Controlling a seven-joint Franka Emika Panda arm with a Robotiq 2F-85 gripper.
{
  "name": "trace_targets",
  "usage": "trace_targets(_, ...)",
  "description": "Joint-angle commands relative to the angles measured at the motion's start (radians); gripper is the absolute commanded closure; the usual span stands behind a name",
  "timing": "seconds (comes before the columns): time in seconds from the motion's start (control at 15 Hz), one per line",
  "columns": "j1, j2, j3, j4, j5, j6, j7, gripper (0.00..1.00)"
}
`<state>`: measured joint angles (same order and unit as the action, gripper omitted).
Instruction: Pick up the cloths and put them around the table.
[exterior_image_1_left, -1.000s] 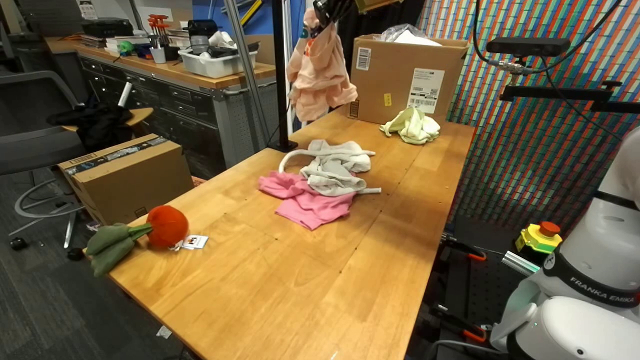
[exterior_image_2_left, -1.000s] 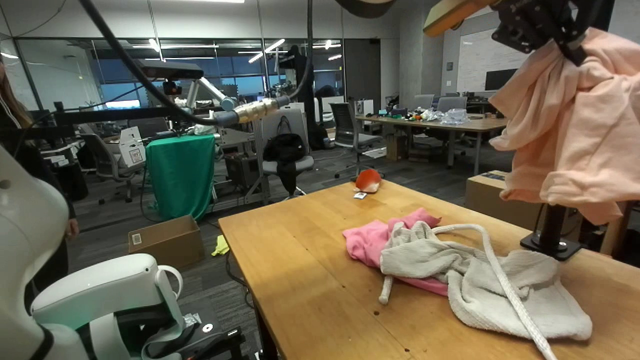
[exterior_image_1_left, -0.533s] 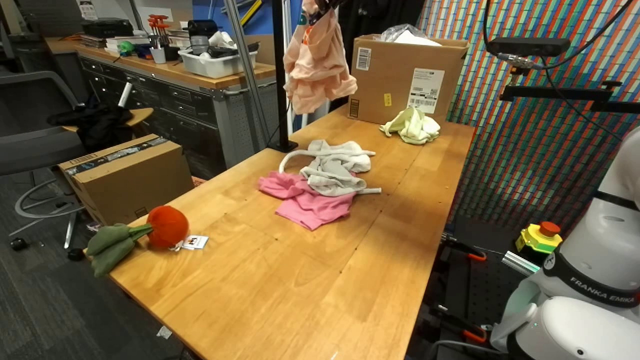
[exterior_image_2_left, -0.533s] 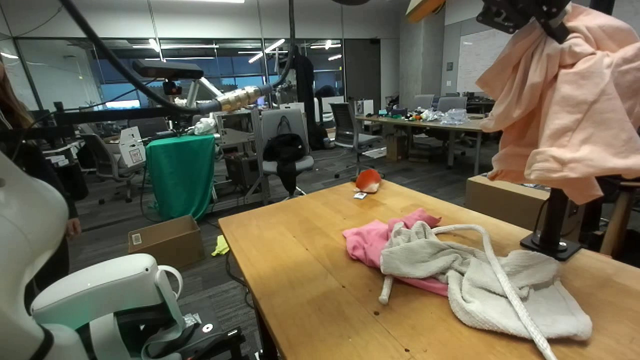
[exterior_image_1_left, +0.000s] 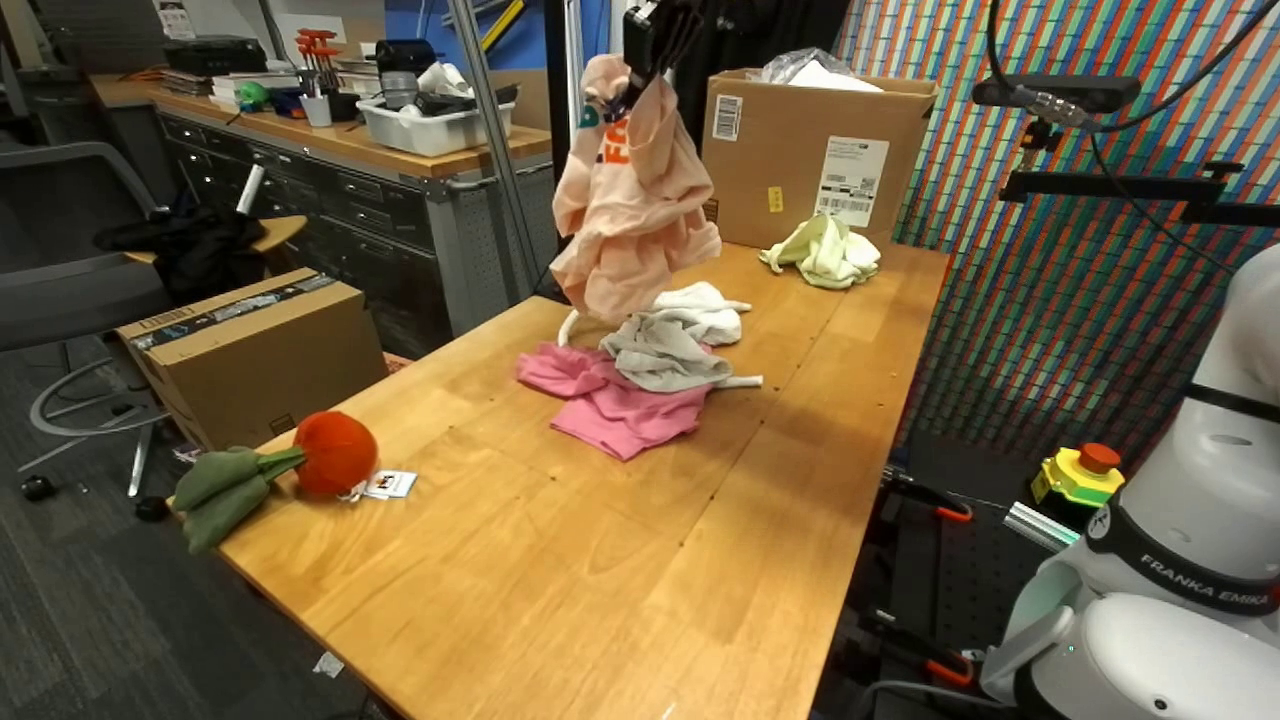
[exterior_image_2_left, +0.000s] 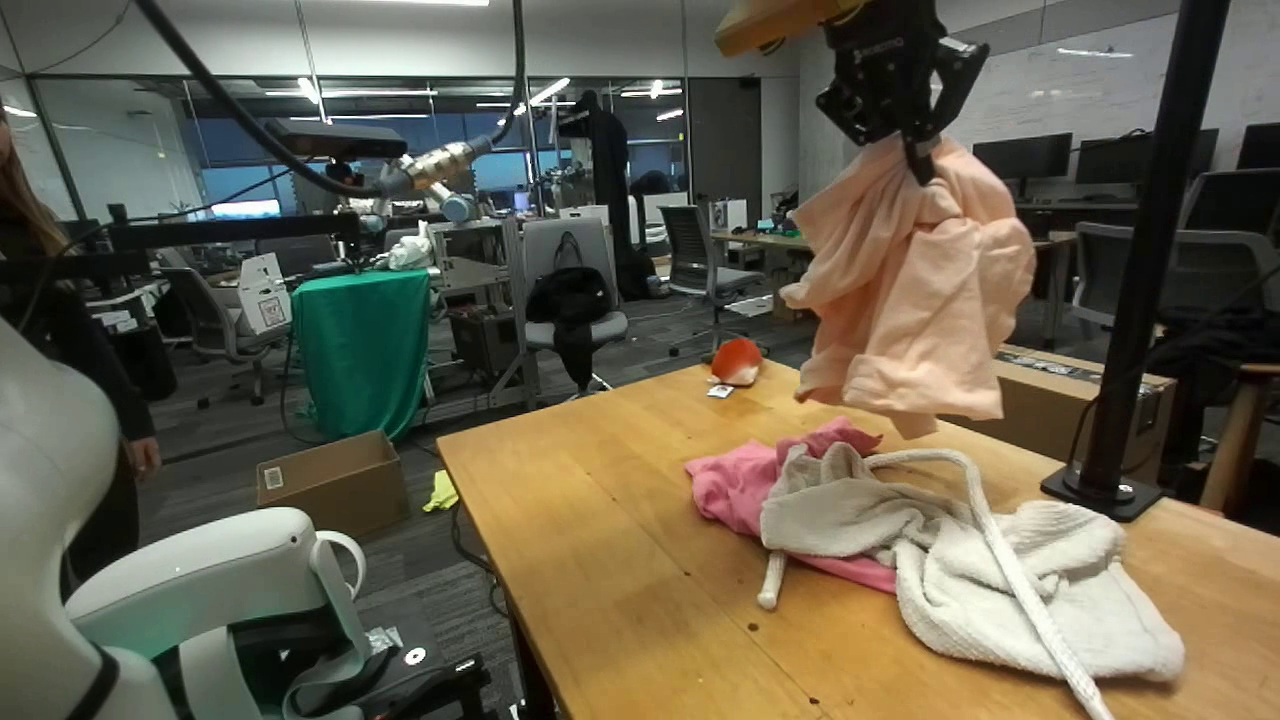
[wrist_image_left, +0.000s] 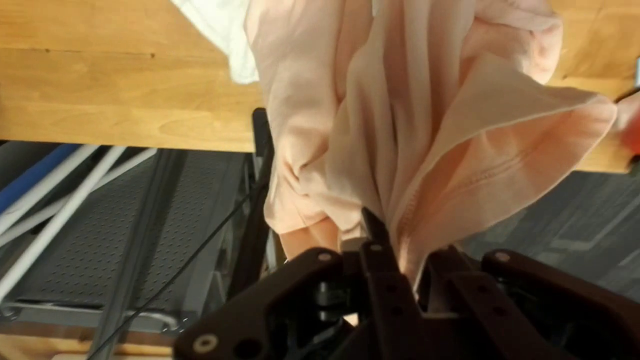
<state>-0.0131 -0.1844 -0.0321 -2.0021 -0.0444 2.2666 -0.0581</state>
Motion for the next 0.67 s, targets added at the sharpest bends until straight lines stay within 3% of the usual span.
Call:
trace_targets(0.0,0.036,-0.062,-0.009,-0.018,0.105,-0.15,-0.162,0.95)
trace_targets(0.33,0.067,-0.072,0.006,0.001,0.117,-0.415,-0.264,0.95)
trace_targets(0.6,0.104,-0.057,0.04,-0.003,0.098,-0.552,-0.318,0.95)
